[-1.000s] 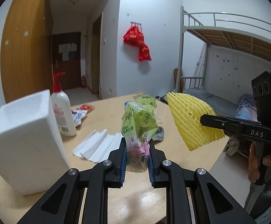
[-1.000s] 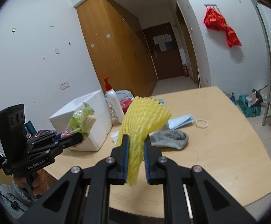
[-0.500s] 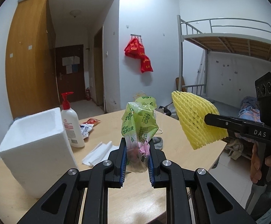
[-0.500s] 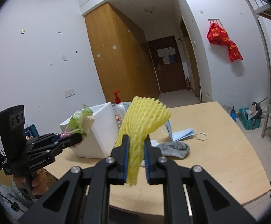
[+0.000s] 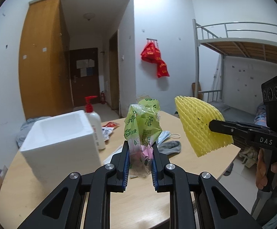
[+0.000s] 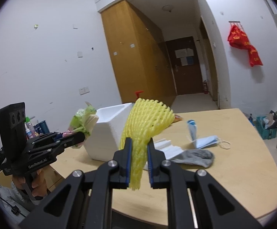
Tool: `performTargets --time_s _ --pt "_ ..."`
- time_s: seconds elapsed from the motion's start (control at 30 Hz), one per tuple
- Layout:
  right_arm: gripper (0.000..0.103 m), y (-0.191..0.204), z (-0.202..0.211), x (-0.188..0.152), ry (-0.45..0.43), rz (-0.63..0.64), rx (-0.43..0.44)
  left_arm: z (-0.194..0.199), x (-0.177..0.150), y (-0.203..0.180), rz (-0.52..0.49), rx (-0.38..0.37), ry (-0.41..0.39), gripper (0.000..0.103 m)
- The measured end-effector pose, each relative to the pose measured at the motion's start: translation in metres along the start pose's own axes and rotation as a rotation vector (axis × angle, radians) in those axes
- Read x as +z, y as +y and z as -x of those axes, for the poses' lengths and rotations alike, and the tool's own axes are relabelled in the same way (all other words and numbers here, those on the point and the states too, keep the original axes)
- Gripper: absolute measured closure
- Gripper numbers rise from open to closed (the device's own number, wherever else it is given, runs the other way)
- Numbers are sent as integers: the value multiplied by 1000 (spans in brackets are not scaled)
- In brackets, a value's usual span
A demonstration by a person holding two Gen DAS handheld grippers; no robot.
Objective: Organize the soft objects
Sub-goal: 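Carry the snack bag and foam net over the white foam box with both tools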
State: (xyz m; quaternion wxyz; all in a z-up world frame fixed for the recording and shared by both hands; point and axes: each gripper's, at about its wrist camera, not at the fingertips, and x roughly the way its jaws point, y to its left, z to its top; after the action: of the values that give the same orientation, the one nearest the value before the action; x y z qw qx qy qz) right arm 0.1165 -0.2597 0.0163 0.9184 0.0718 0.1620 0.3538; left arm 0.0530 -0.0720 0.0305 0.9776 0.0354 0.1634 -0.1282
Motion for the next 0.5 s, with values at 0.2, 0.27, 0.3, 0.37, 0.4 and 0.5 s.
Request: performTargets --time_s 0.2,0.27,0.3,0.37,0.4,0.5 --pt "85 19 -18 3 19 36 66 18 -3 22 29 69 -11 82" --pt "85 28 -25 5 26 53 95 25 -5 31 42 99 -20 82" --pt "85 34 -30 6 29 60 107 28 -5 34 50 110 -23 82" --pt "85 43 -36 8 32 70 129 35 -7 43 67 139 -23 82" --pt "85 48 -39 9 35 76 144 37 -8 47 73 152 -22 82" --pt "85 57 -50 13 47 90 173 47 -11 60 101 191 -26 82"
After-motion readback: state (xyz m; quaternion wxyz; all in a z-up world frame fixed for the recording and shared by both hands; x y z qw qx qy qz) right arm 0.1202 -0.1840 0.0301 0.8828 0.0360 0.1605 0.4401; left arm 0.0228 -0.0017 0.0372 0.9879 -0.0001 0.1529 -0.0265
